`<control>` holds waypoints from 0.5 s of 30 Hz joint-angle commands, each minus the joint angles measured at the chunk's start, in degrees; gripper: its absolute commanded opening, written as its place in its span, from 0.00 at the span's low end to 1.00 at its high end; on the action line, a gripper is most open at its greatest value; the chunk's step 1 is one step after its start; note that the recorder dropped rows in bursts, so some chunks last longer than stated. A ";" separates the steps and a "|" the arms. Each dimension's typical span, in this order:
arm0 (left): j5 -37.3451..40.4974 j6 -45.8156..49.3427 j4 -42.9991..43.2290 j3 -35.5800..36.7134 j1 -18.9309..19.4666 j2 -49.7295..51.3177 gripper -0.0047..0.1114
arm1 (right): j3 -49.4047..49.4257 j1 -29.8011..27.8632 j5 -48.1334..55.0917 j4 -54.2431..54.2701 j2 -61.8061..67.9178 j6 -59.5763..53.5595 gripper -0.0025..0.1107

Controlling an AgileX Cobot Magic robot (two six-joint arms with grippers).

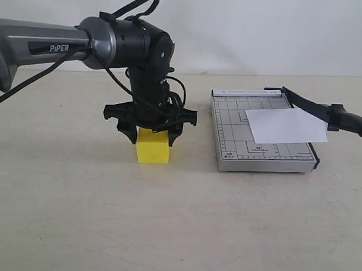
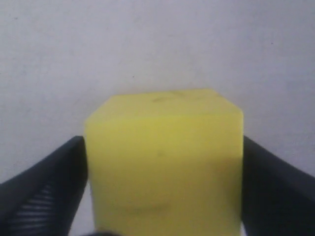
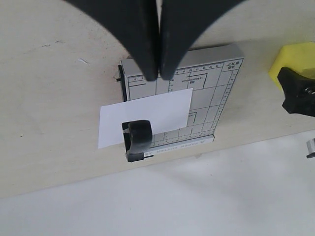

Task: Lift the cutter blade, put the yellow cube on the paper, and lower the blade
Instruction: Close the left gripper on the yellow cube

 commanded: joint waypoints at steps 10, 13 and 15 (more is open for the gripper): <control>0.08 1.60 -2.69 -0.80 -0.06 -0.64 0.08 | 0.24 0.07 -0.70 -0.32 -0.09 -0.25 0.03; -0.97 4.22 -4.00 -3.66 -0.06 -1.33 0.08 | 0.24 0.07 -0.70 -0.32 -0.09 -0.25 0.03; -2.29 6.08 -5.53 -6.42 -0.06 -1.71 0.08 | 0.24 0.07 -0.70 -0.32 -0.09 -0.25 0.03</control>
